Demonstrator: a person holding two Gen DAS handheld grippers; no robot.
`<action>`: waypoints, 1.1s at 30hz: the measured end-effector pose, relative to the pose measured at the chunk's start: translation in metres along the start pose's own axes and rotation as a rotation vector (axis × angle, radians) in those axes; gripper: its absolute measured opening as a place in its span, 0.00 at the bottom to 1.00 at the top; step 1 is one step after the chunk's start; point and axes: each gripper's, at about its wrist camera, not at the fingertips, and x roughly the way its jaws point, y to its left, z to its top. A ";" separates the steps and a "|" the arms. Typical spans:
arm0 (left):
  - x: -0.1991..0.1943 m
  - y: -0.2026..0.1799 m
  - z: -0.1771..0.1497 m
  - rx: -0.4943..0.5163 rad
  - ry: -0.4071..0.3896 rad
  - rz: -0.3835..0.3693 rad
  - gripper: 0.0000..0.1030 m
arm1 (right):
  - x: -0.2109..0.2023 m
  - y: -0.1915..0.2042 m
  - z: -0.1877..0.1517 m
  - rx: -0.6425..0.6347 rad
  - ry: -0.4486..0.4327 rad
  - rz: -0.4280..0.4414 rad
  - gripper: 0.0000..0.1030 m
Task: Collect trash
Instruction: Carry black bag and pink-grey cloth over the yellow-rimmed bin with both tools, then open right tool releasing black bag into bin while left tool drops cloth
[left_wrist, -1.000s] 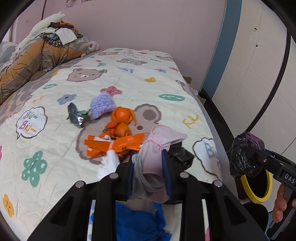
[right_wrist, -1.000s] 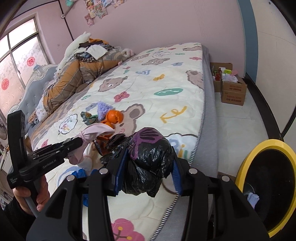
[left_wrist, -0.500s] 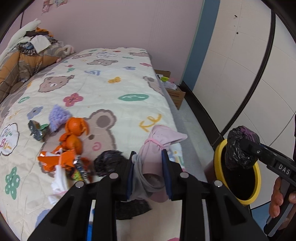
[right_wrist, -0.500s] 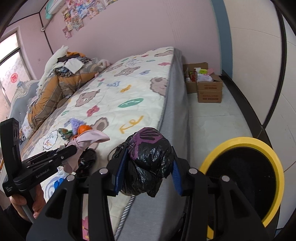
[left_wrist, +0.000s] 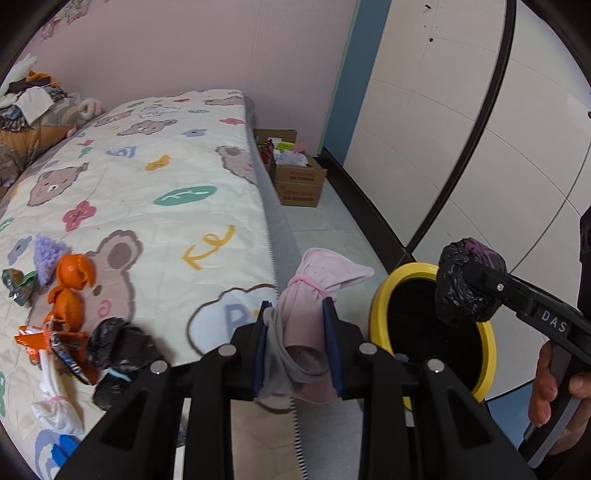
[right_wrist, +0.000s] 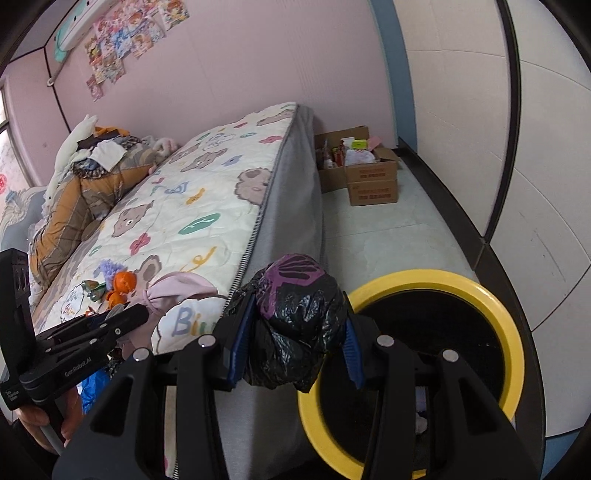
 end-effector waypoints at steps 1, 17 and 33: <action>0.002 -0.007 0.001 0.011 0.003 -0.009 0.25 | -0.002 -0.005 0.000 0.006 -0.001 -0.006 0.40; 0.035 -0.079 0.002 0.091 0.048 -0.102 0.25 | -0.021 -0.075 -0.006 0.125 -0.034 -0.094 0.40; 0.071 -0.113 -0.011 0.108 0.124 -0.136 0.25 | -0.014 -0.119 -0.015 0.203 -0.019 -0.159 0.40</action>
